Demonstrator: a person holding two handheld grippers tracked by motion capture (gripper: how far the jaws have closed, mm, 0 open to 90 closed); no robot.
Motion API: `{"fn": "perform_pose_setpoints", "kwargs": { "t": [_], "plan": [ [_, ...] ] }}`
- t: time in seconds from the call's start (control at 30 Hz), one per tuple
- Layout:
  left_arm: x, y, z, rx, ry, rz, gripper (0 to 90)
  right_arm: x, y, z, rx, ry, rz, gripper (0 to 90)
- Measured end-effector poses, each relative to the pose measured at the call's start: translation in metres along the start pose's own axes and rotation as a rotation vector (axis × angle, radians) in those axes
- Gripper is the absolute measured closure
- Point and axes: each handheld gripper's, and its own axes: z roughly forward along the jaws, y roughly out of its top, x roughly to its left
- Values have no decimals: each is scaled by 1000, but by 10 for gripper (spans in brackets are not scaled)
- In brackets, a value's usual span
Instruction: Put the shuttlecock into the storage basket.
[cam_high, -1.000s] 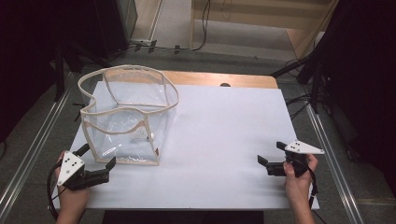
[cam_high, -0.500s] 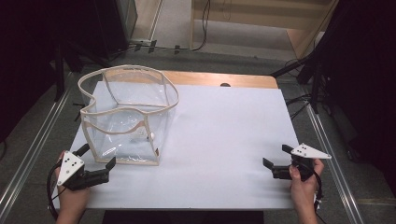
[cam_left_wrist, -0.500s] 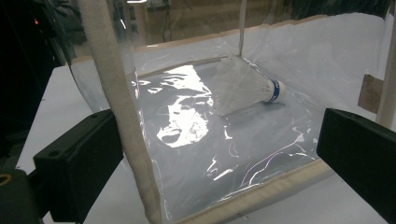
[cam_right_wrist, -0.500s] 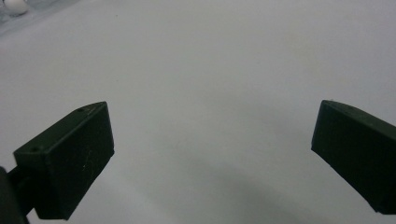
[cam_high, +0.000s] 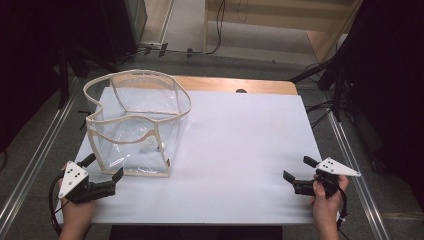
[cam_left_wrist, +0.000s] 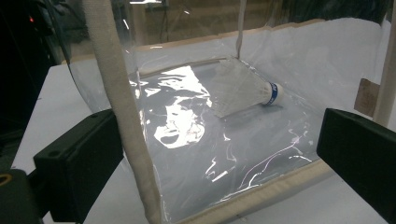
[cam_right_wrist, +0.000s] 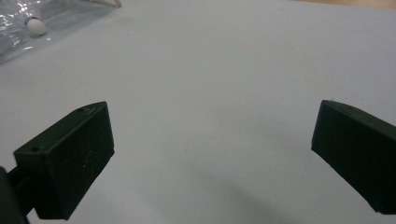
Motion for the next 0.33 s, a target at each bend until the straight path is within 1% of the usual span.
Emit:
{"fn": "perform_pose_setpoints", "kwargs": {
  "t": [0.17, 0.27, 0.33],
  "plan": [
    [0, 0, 0, 6, 6, 3, 11, 0, -2, -4, 3, 3, -14, 0],
    [-1, 0, 1, 10, 13, 9, 10, -2, -4, -3, 9, 6, -23, 0],
    [-1, 0, 1, 10, 14, 8, 10, -2, -5, -3, 16, 10, -20, 0]
  ]
}}
